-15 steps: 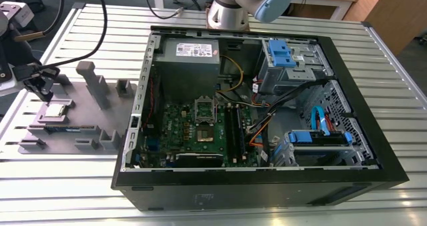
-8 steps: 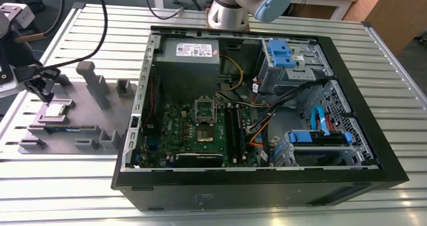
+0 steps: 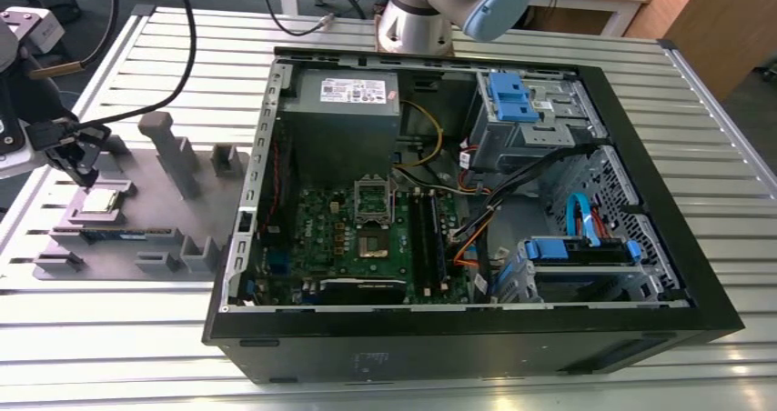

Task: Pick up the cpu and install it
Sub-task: 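Pick up the cpu and move it towards the insertion slot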

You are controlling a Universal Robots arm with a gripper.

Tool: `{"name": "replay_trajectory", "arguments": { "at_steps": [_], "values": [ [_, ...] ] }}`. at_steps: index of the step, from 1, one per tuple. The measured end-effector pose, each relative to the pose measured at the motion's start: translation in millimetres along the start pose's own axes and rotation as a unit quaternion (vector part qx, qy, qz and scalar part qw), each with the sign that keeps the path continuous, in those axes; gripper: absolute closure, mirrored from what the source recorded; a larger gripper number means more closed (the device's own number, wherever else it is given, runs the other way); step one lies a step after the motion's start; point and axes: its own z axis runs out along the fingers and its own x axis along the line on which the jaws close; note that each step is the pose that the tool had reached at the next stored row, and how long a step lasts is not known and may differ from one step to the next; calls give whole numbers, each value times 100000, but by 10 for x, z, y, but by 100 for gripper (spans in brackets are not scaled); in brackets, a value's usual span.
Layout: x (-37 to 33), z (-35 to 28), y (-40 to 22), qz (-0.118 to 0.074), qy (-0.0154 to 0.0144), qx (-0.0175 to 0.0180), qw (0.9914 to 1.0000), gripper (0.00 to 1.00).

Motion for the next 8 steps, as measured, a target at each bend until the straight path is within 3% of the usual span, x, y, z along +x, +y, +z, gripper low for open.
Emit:
{"name": "replay_trajectory", "arguments": {
  "at_steps": [8],
  "values": [
    [0,21,-1,-2,-18,-18,100000,89]
  ]
}}
